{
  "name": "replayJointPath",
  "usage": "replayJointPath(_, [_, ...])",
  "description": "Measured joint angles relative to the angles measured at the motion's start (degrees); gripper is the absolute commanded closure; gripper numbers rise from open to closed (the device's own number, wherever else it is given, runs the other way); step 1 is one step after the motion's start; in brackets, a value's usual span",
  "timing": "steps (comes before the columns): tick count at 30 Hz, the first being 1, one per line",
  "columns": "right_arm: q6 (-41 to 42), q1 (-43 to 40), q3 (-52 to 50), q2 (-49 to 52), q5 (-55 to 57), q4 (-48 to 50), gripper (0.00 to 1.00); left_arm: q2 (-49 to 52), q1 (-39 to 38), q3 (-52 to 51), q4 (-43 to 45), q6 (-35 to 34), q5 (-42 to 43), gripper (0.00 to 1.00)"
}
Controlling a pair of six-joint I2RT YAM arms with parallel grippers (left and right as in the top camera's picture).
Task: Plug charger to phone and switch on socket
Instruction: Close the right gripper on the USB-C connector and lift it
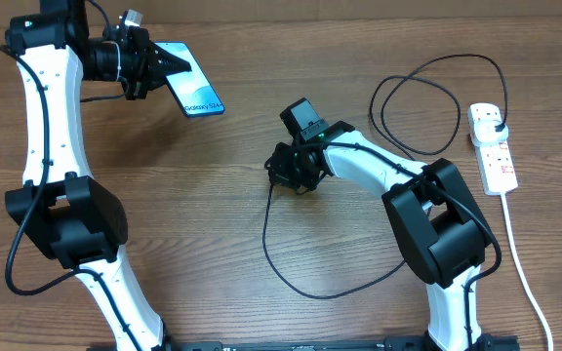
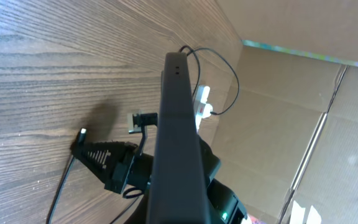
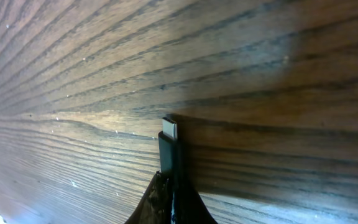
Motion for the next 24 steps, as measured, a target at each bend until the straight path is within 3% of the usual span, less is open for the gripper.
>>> replayJointPath(14, [-14.27,-8.52,-0.17,-0.61,-11.15,-2.19,0.96,0.0,-0.02,0.0,-5.35,7.1,-0.17,0.96])
replayJointPath(24, [-21.16,-8.57,-0.44,-18.73,-14.97,-7.04,0.96,0.0,-0.17,0.0,-6.51,9.31,0.04,0.96])
